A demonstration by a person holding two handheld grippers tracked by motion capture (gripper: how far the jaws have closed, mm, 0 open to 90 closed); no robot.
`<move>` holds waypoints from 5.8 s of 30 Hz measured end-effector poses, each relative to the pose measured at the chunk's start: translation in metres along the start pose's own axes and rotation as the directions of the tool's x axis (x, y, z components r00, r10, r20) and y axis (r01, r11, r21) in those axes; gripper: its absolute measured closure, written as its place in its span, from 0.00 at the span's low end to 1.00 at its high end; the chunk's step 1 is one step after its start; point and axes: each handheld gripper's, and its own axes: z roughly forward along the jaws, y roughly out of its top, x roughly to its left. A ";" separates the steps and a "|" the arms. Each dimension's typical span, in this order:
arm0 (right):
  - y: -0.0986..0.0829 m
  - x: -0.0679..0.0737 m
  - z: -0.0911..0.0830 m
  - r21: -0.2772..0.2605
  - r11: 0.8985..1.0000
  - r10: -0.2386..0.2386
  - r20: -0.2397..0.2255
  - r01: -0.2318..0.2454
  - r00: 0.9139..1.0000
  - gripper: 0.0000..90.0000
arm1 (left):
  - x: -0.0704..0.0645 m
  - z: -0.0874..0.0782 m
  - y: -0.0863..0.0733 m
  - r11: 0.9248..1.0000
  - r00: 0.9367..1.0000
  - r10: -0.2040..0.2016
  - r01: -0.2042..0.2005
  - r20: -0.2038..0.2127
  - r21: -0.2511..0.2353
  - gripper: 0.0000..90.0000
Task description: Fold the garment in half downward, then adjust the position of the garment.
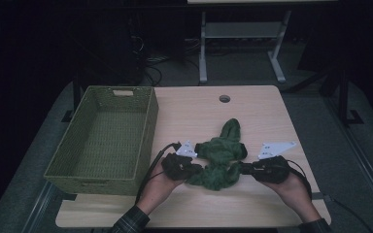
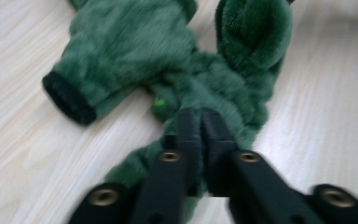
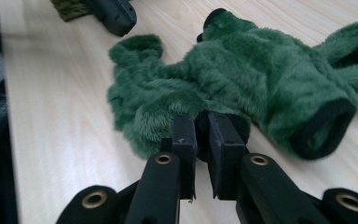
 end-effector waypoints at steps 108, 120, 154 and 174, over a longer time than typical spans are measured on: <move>0.060 -0.164 0.089 0.044 0.970 0.224 0.200 -0.237 0.954 0.70 | -0.005 0.018 0.024 0.997 0.993 0.072 -0.068 0.089 -0.049 0.50; 0.064 -0.161 0.090 0.059 0.976 0.194 0.188 -0.208 0.963 1.00 | -0.010 0.023 0.025 0.996 0.991 0.083 -0.080 0.101 -0.036 0.52; 0.060 -0.161 0.103 0.101 0.976 0.175 0.178 -0.195 0.968 0.98 | -0.016 0.037 0.024 0.994 0.987 0.106 -0.107 0.121 0.004 0.53; 0.085 -0.085 0.014 -0.110 0.994 0.029 0.128 -0.014 0.991 0.99 | -0.017 0.053 0.018 0.995 0.990 0.091 -0.094 0.112 0.021 0.66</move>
